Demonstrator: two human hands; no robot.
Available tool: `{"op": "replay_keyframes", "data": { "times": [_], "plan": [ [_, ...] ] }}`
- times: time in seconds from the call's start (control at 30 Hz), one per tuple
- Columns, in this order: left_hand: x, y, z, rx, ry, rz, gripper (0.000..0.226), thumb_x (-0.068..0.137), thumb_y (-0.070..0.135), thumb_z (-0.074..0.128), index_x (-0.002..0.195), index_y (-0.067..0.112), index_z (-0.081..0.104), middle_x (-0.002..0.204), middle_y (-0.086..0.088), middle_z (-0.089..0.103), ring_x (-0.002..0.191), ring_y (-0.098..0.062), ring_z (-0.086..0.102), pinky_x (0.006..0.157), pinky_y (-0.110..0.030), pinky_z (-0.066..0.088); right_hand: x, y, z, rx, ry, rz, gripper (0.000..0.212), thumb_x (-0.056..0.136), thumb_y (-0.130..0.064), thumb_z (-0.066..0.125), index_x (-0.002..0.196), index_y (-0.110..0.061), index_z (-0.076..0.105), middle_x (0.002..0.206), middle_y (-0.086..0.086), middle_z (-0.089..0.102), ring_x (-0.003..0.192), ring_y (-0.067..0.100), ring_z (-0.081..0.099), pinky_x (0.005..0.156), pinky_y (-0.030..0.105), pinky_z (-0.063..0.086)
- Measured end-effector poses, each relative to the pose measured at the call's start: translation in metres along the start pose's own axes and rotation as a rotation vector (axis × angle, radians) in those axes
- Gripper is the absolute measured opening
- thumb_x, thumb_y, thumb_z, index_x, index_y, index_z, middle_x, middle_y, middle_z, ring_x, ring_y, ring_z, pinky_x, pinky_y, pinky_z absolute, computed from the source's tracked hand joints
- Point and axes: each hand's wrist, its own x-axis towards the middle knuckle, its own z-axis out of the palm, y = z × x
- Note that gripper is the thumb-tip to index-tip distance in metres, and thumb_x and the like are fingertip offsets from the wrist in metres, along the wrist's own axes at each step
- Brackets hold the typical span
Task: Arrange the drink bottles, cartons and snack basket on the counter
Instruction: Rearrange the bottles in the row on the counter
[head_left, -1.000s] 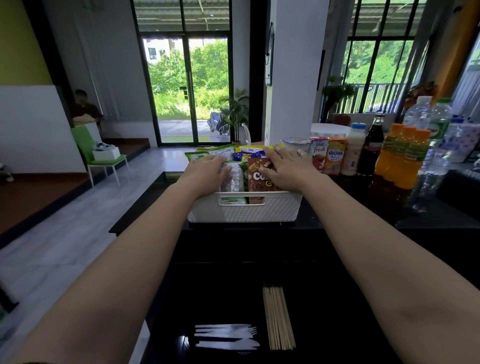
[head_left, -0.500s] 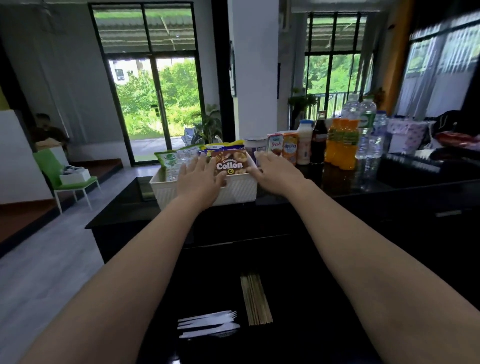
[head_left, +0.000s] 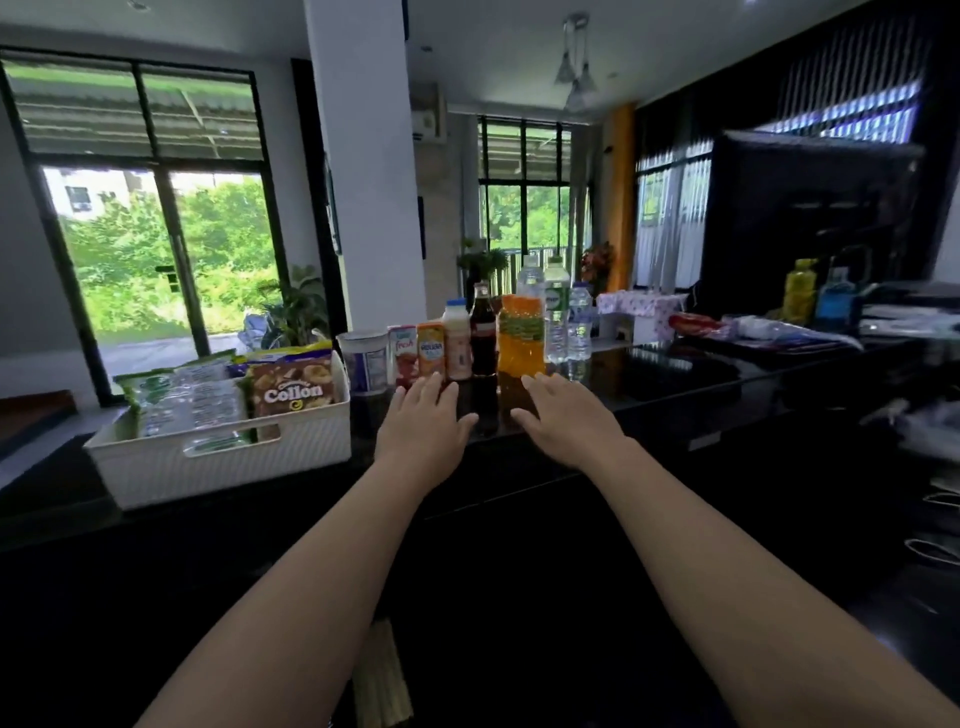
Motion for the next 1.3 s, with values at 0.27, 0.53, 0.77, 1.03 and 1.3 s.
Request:
{"op": "replay_keyframes", "data": {
  "times": [0.27,0.53,0.77,1.03,1.3],
  "plan": [
    [0.056,0.107,0.030,-0.080,-0.011,-0.016,0.063,0.100,0.050,0.030,0.151,0.015,0.022,0.159,-0.010,0.020,0.147,-0.026,0.017,0.120,-0.044,0.014,0.017,0.135,0.003,-0.040,0.093,-0.020,0.062,0.100,-0.049,0.034,0.151,-0.015,0.027,0.155,0.006,0.031,0.143,0.024,0.026,0.115,0.040,0.020],
    [0.137,0.198,0.041,-0.123,0.022,-0.045,0.061,0.100,0.047,0.036,0.148,0.010,0.028,0.155,-0.012,0.028,0.141,-0.029,0.028,0.116,-0.041,0.023,0.061,0.253,-0.007,-0.041,0.125,-0.060,0.054,0.099,-0.045,0.041,0.142,-0.013,0.040,0.143,0.008,0.047,0.131,0.027,0.041,0.105,0.039,0.035],
    [0.190,0.221,0.053,-0.073,0.063,-0.023,0.057,0.099,0.043,0.039,0.146,0.012,0.032,0.150,-0.012,0.037,0.138,-0.029,0.033,0.114,-0.042,0.026,0.104,0.292,-0.002,0.035,0.157,-0.041,0.055,0.099,-0.042,0.043,0.144,-0.011,0.036,0.146,0.012,0.044,0.132,0.030,0.040,0.104,0.041,0.037],
    [0.282,0.218,0.054,0.024,0.178,-0.045,0.057,0.099,0.042,0.041,0.144,0.008,0.035,0.148,-0.013,0.041,0.136,-0.030,0.036,0.114,-0.041,0.027,0.196,0.324,0.001,0.203,0.204,-0.020,0.050,0.097,-0.039,0.046,0.139,-0.012,0.041,0.139,0.012,0.047,0.123,0.029,0.045,0.094,0.043,0.044],
    [0.382,0.200,0.064,0.182,0.248,-0.110,0.047,0.096,0.039,0.044,0.133,0.009,0.047,0.134,-0.012,0.052,0.122,-0.029,0.046,0.106,-0.041,0.033,0.308,0.345,0.009,0.375,0.230,-0.023,0.046,0.098,-0.037,0.045,0.139,-0.015,0.044,0.139,0.009,0.050,0.121,0.028,0.049,0.089,0.040,0.045]
  ]
}}
